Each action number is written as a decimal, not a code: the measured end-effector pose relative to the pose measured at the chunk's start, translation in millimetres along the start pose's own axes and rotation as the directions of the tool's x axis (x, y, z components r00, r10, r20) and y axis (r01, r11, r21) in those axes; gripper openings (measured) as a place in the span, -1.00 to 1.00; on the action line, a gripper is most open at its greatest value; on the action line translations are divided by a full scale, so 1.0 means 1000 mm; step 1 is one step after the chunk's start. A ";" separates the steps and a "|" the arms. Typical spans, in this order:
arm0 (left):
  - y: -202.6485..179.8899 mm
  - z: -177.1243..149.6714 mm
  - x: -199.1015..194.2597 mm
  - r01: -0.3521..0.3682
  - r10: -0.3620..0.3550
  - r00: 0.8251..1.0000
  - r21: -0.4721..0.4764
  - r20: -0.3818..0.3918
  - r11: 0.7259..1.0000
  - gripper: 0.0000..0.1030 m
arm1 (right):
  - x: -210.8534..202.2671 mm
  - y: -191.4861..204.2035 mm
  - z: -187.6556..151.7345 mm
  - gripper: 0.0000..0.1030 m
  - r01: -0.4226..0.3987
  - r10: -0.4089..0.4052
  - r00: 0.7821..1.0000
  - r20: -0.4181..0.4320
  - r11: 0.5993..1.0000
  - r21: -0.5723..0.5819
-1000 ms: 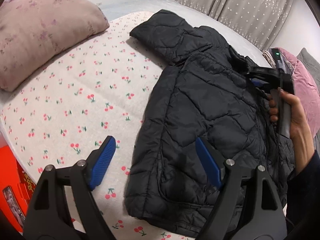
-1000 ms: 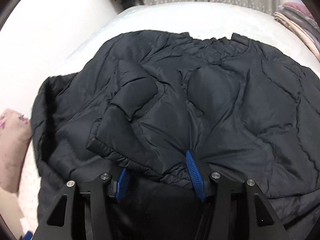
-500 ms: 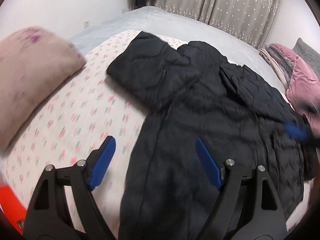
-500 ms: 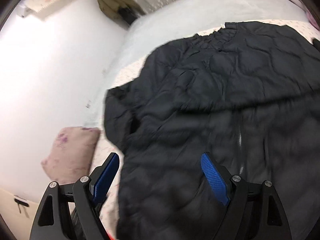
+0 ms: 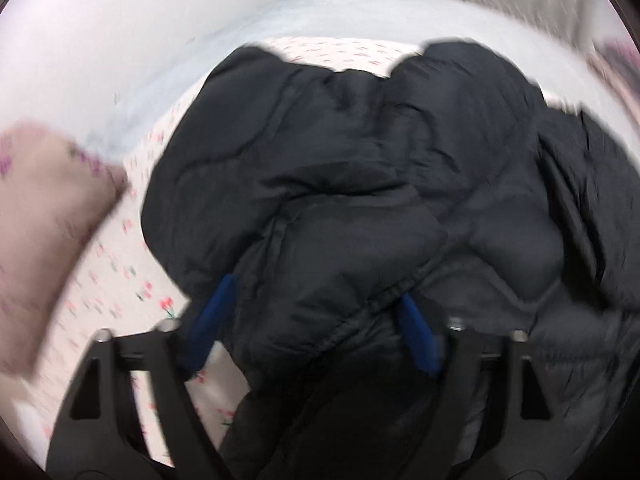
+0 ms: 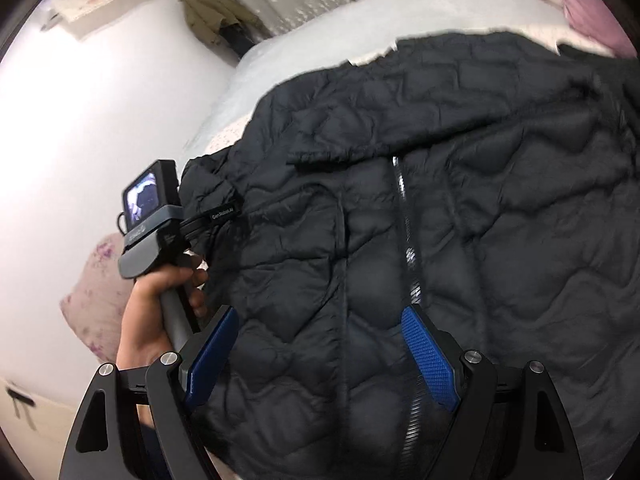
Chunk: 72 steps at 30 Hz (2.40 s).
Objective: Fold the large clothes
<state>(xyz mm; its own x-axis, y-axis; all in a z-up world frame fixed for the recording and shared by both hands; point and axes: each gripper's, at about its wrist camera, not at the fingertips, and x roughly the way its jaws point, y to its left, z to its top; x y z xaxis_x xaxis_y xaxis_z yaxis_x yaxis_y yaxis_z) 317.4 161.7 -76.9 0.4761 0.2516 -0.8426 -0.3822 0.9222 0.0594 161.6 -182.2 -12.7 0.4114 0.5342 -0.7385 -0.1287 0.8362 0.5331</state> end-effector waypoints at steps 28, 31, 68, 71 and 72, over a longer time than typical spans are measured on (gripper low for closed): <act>-0.043 0.010 -0.186 0.665 -0.609 0.744 -0.219 0.273 0.714 -0.81 | -0.072 -0.102 0.015 0.63 -0.194 0.095 0.955 0.281 0.917 0.349; -0.088 0.011 -0.181 0.696 -0.657 0.716 -0.179 0.234 0.695 -0.81 | -0.077 -0.114 0.014 0.63 -0.200 0.086 0.951 0.296 0.903 0.380; -0.231 -0.047 -0.042 0.488 -0.476 0.847 -0.010 -0.238 0.873 0.53 | -0.088 -0.155 0.019 0.63 0.015 -0.149 0.949 0.278 0.902 0.432; -0.227 -0.043 -0.052 0.497 -0.487 0.845 -0.009 -0.221 0.868 0.53 | -0.090 -0.155 0.018 0.63 0.059 -0.194 0.939 0.283 0.903 0.425; -0.221 -0.040 -0.060 0.525 -0.519 0.825 -0.038 -0.225 0.850 0.53 | -0.091 -0.156 0.018 0.63 0.065 -0.201 0.937 0.287 0.905 0.421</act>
<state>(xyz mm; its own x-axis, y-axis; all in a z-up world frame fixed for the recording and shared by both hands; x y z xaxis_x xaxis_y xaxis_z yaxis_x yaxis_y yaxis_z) 341.3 -68.6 -60.9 0.4127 -0.3374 -0.8461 -0.1053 0.9050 -0.4122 160.7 -363.6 -20.9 0.6703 0.2967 -0.6802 0.2902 0.7388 0.6083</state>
